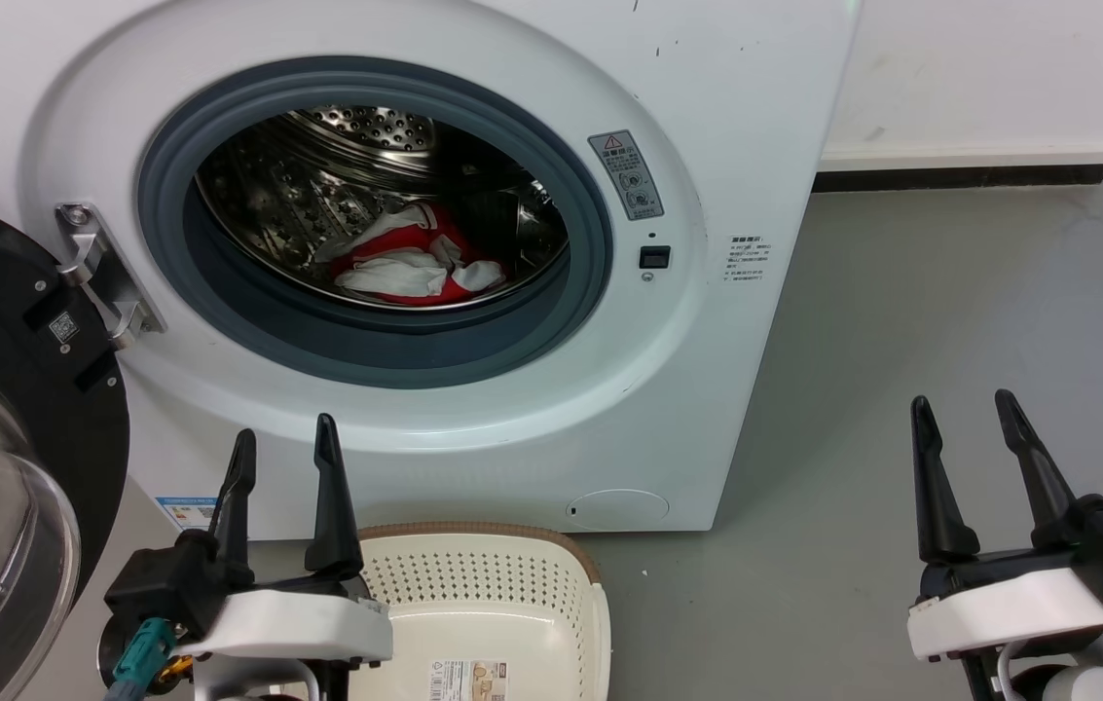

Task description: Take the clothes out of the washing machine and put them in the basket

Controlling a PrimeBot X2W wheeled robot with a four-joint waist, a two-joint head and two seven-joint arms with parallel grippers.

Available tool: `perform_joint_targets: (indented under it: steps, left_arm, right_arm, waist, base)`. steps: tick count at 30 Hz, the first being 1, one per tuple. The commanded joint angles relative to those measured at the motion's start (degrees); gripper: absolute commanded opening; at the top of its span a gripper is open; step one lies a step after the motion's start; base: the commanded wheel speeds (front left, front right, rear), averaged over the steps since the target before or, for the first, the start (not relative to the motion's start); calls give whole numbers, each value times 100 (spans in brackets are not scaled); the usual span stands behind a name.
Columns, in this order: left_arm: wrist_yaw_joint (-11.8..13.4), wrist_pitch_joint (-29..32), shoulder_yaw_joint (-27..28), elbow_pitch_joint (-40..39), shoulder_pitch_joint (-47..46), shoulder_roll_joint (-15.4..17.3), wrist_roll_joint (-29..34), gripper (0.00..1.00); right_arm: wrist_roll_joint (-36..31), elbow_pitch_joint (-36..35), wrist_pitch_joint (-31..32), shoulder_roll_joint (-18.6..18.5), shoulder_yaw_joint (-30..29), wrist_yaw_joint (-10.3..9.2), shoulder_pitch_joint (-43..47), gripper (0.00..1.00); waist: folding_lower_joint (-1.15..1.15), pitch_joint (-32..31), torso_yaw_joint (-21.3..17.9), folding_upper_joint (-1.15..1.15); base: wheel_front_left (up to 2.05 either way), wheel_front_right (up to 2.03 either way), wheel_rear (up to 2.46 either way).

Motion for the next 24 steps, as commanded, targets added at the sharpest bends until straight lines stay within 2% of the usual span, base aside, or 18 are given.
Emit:
perform_joint_targets:
  steps: [1, 24]
  left_arm:
    - [41, -62, -37, -2, 7, 38, 182, 100]
    - [286, -356, -466, 580, 99, 169, 1391, 100]
  right_arm:
    - [-198, -35, -61, -24, -17, -2, 43, 100]
    - [-1589, 13, -356, -28, 25, -2, 133, 100]
  waist:
    - [0, -2, -5, 0]
    - [0, -17, -41, 0]
  base:
    - [0, 0, 0]
    - [0, 0, 0]
